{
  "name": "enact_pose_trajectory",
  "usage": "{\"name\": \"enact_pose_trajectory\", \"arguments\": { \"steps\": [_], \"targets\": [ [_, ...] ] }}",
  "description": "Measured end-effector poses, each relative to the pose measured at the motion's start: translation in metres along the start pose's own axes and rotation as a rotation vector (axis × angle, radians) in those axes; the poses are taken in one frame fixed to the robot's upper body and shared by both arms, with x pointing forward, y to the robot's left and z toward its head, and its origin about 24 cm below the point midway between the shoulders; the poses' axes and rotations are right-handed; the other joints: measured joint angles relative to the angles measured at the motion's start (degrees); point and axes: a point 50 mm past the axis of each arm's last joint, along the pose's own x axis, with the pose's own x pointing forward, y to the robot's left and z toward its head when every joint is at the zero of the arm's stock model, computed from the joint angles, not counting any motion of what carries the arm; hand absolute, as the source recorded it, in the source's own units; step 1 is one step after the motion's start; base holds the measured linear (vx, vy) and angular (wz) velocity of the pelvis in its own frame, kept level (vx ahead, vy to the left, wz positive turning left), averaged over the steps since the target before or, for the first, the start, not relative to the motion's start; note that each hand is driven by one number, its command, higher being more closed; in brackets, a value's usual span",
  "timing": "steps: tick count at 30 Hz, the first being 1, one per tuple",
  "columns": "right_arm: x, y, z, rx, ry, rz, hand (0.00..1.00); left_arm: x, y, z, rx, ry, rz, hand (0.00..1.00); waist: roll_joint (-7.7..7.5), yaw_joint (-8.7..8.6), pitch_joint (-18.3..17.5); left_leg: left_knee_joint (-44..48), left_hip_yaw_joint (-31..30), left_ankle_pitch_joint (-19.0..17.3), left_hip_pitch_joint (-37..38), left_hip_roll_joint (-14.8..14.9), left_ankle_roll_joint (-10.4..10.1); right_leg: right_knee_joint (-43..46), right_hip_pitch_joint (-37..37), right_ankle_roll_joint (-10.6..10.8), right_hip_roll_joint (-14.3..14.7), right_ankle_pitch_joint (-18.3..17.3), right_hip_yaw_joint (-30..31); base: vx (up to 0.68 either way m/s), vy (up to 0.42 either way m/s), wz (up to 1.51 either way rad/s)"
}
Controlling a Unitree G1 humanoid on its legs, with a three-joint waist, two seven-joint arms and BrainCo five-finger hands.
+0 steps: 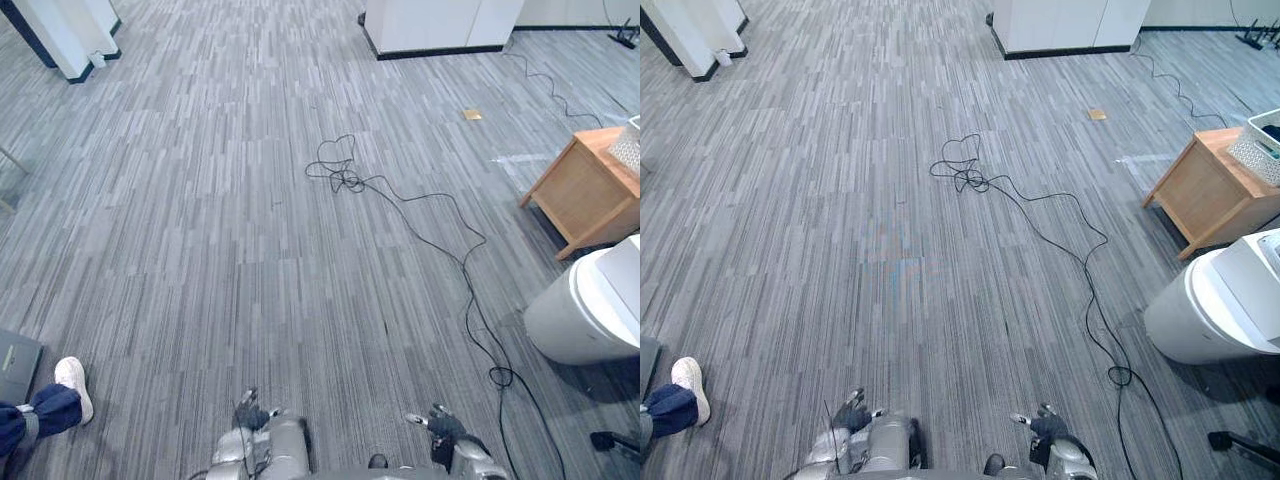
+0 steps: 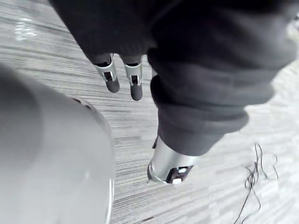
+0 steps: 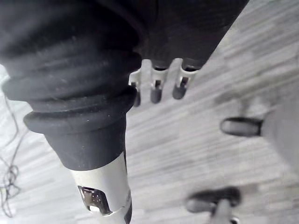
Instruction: Organize washtable
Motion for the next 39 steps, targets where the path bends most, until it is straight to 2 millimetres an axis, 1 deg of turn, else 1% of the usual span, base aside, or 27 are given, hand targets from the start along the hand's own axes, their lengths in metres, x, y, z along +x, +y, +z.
{"name": "enact_pose_trajectory", "arguments": {
  "steps": [1, 2, 4, 5, 6, 7, 8, 9, 10, 11, 13, 15, 17, 19, 21, 24, 27, 28, 29, 30, 31, 32, 33, 34, 35, 37, 39],
  "targets": [
    [0.000, 0.009, -0.003, -0.015, 0.007, 0.022, 0.00, 0.002, 0.002, 0.004, 0.025, -0.014, 0.001, 0.00, -0.54, 0.74, -0.17, -2.03, 0.16, 0.80, 1.71, -1.01, 2.05, -0.48, 0.76, 0.00, -0.59, -0.43, 0.90, 0.48, 0.147, -0.16],
    [0.000, 0.015, -0.002, -0.060, 0.002, 0.049, 0.00, 0.006, 0.001, 0.018, 0.066, -0.055, -0.005, 0.00, -1.60, 0.19, 0.55, 0.34, -0.16, 0.48, 1.36, -0.78, 1.14, -0.46, 0.82, -0.88, -0.49, 0.87, 0.51, 0.54, 0.190, -0.01],
    [0.002, 0.029, 0.007, -0.107, -0.015, 0.088, 0.00, 0.010, 0.005, 0.037, 0.071, -0.127, 0.003, 0.00, -0.78, 2.01, 3.22, 19.54, 2.95, -3.09, -8.32, 3.78, -2.10, -0.06, 3.45, 0.39, 1.11, 2.86, 3.90, 0.36, 0.198, -0.05],
    [0.001, 0.025, 0.003, -0.113, -0.006, 0.079, 0.00, 0.009, -0.001, 0.040, 0.096, -0.144, -0.015, 0.00, -0.24, 1.83, 1.89, 10.10, 3.78, -1.63, -7.03, 3.82, -0.56, 0.06, 3.88, 0.72, 1.80, 2.76, 4.08, 0.18, 0.159, -0.20],
    [0.001, 0.024, 0.003, -0.129, -0.008, 0.077, 0.00, 0.008, -0.004, 0.037, 0.109, -0.140, -0.030, 0.00, 1.19, 1.96, 1.19, 6.27, 3.17, 0.41, -6.46, 4.05, 3.24, 0.69, 4.31, 1.09, 3.14, 2.45, 5.19, 0.31, 0.218, -0.16],
    [0.001, 0.031, 0.005, -0.140, -0.015, 0.094, 0.00, 0.009, -0.001, 0.033, 0.154, -0.118, -0.042, 0.00, -1.39, 1.47, 0.90, 4.77, 5.16, -1.12, -4.53, 2.62, 7.12, 4.27, 3.14, 2.09, 0.92, 0.96, 5.59, 0.39, 0.263, -0.48],
    [0.001, 0.034, 0.005, -0.156, -0.018, 0.111, 0.00, 0.008, 0.002, 0.027, 0.185, -0.093, -0.045, 0.00, -2.80, 1.75, 0.33, 1.02, 6.94, -1.15, -2.02, 1.36, 7.22, 12.24, -0.84, 3.01, -0.94, 0.41, 7.65, 0.41, 0.276, -0.42],
    [0.001, 0.034, 0.005, -0.159, -0.017, 0.114, 0.00, 0.008, 0.000, 0.024, 0.188, -0.083, -0.056, 0.00, -2.99, 1.59, 0.18, -0.17, 7.50, -1.32, -0.91, 0.98, 7.47, 17.41, -3.17, 4.42, -1.55, 0.15, 8.62, 0.35, 0.225, -0.29],
    [0.001, 0.033, 0.002, -0.154, -0.004, 0.112, 0.00, 0.008, -0.003, 0.021, 0.224, -0.065, -0.087, 0.00, -3.24, 1.03, 0.07, -0.90, 7.59, -2.77, 1.24, -0.36, 8.59, 29.21, -7.66, 12.07, -2.83, 1.41, 10.51, 0.35, 0.235, 0.15],
    [-0.001, 0.035, -0.004, -0.141, 0.019, 0.113, 0.00, 0.008, -0.004, 0.016, 0.254, -0.035, -0.103, 0.00, -3.52, -0.07, -0.08, -0.95, 7.21, -4.47, 3.76, -1.69, 9.04, 39.12, -11.30, 15.86, -3.46, 5.75, 13.18, 0.35, 0.227, 0.40],
    [-0.003, 0.036, -0.010, -0.113, 0.030, 0.115, 0.00, 0.007, -0.003, 0.008, 0.267, 0.008, -0.109, 0.00, -4.16, -1.39, -0.45, -1.65, 6.23, -6.86, 8.43, -3.54, 9.70, 51.26, -15.02, 15.85, -3.60, 8.22, 13.62, 0.38, 0.192, 0.46],
    [-0.002, 0.035, -0.009, -0.100, 0.022, 0.109, 0.00, 0.006, -0.002, 0.001, 0.252, 0.048, -0.114, 0.00, -4.24, -2.13, -0.65, -4.50, 3.83, -7.64, 13.75, -5.21, 10.48, 58.03, -18.32, 15.02, -3.93, 7.51, 10.06, 0.38, 0.143, 0.70],
    [-0.002, 0.033, -0.001, -0.079, -0.009, 0.101, 0.00, 0.006, -0.006, 0.001, 0.198, 0.061, -0.128, 0.00, -4.12, -3.34, -0.66, -6.87, -0.70, -8.07, 18.04, -6.21, 11.26, 57.59, -21.10, 10.71, -3.53, 4.24, 4.76, 0.35, 0.072, 1.14],
    [-0.002, 0.027, -0.002, -0.022, -0.011, 0.075, 0.00, 0.006, -0.016, 0.002, 0.122, 0.074, -0.154, 0.00, -3.42, -4.58, -0.69, -5.42, -8.39, -10.62, 20.37, -6.46, 11.94, 46.85, -24.21, 6.27, -2.42, -1.66, 2.17, 0.41, 0.016, 1.61],
    [-0.001, 0.020, -0.001, 0.025, -0.014, 0.050, 0.00, 0.009, -0.026, 0.013, 0.071, 0.053, -0.175, 0.00, -3.35, -4.76, -0.75, -3.34, -14.69, -12.87, 20.71, -6.36, 10.91, 32.53, -26.88, 6.49, -1.62, -2.05, 3.81, 0.53, -0.036, 1.86],
    [-0.001, 0.015, -0.002, 0.036, -0.003, 0.035, 0.00, 0.009, -0.027, 0.014, 0.002, 0.055, -0.165, 0.00, -4.19, -4.47, -0.52, -3.45, -21.00, -16.97, 26.46, -6.33, 8.95, 7.80, -29.00, 9.21, -5.00, 5.13, 0.27, 0.63, -0.134, 1.22],
    [0.000, 0.014, 0.003, 0.041, -0.012, 0.023, 0.00, 0.008, -0.020, 0.011, -0.059, 0.066, -0.125, 0.00, -4.45, -4.87, -0.83, -7.80, -23.86, -20.96, 34.56, -3.93, 8.44, 10.21, -33.76, 7.85, -7.20, 5.42, -5.58, 0.75, -0.271, 0.81],
    [-0.001, 0.015, -0.004, 0.050, 0.005, 0.020, 0.00, 0.005, -0.015, 0.005, -0.096, 0.069, -0.109, 0.00, -5.49, -6.14, -2.43, -7.59, -26.88, -22.17, 36.48, -2.69, 7.76, 11.19, -35.03, 5.38, -6.70, 7.13, -4.84, 0.89, -0.312, 0.96],
    [-0.002, 0.011, -0.006, 0.069, 0.015, 0.008, 0.00, 0.005, -0.012, 0.003, -0.106, 0.077, -0.101, 0.00, -4.77, -6.22, -3.23, -4.58, -28.24, -22.36, 35.85, -1.14, 7.25, 13.20, -35.27, 2.43, -5.58, 13.16, -3.51, 0.89, -0.312, 1.05],
    [-0.002, 0.008, -0.008, 0.095, 0.022, -0.006, 0.00, 0.004, -0.012, -0.002, -0.112, 0.098, -0.098, 0.00, -3.91, -6.29, -4.59, -1.90, -29.04, -21.84, 34.35, 0.51, 6.29, 13.96, -35.24, 0.88, -4.16, 14.74, -4.01, 0.90, -0.323, 0.67],
    [-0.003, 0.004, -0.010, 0.130, 0.030, -0.026, 0.00, 0.001, -0.009, -0.016, -0.162, 0.150, -0.071, 0.00, -1.89, -6.46, -5.88, 4.27, -29.10, -18.92, 31.50, 2.59, 1.22, 14.54, -34.51, -0.91, -1.74, 15.68, -5.79, 0.92, -0.338, 0.21],
    [-0.002, 0.000, -0.009, 0.144, 0.028, -0.038, 0.00, -0.003, 0.003, -0.032, -0.286, 0.211, 0.015, 0.00, -0.82, -5.64, -6.25, 13.58, -27.91, -10.38, 27.42, 2.89, -6.30, 14.25, -32.54, -2.58, 0.89, 13.61, -5.74, 1.09, -0.403, -0.14],
    [-0.002, 0.001, -0.009, 0.149, 0.030, -0.035, 0.00, -0.006, 0.009, -0.040, -0.338, 0.242, 0.057, 0.00, -0.80, -5.30, -6.24, 18.21, -27.25, -4.38, 25.59, 2.08, -8.55, 13.44, -31.22, -2.92, 1.84, 12.97, -4.74, 1.06, -0.389, -0.61],
    [-0.002, 0.006, -0.011, 0.153, 0.039, -0.025, 0.00, -0.011, 0.023, -0.055, -0.399, 0.295, 0.131, 0.00, -0.47, -4.35, -5.78, 29.22, -24.06, -2.98, 21.02, 2.87, -9.88, 10.10, -26.56, -3.62, 3.74, 12.31, -2.83, 0.78, -0.267, -0.52],
    [-0.002, 0.008, -0.012, 0.149, 0.061, -0.028, 0.00, -0.015, 0.037, -0.061, -0.420, 0.319, 0.186, 0.00, -0.69, -3.83, -4.84, 38.25, -17.81, -6.43, 16.15, 5.44, -4.40, 7.18, -20.92, -4.65, 5.15, 11.60, -1.23, 0.73, -0.230, -0.43],
    [-0.002, 0.009, -0.018, 0.148, 0.084, -0.037, 0.00, -0.021, 0.049, -0.071, -0.435, 0.335, 0.230, 0.00, -1.87, -1.74, -3.58, 42.69, -9.76, -11.34, 11.14, 7.29, 0.02, 4.56, -13.27, -5.66, 5.11, 10.90, 1.16, 0.54, -0.100, -0.27],
    [-0.002, 0.009, -0.015, 0.143, 0.077, -0.034, 0.00, -0.030, 0.052, -0.084, -0.460, 0.353, 0.257, 0.00, -2.70, -0.98, -3.04, 39.19, -5.69, -15.23, 4.93, 7.19, 0.06, 2.51, -7.78, -5.77, 4.25, 10.36, 3.59, 0.53, 0.057, -0.28]
  ]
}}
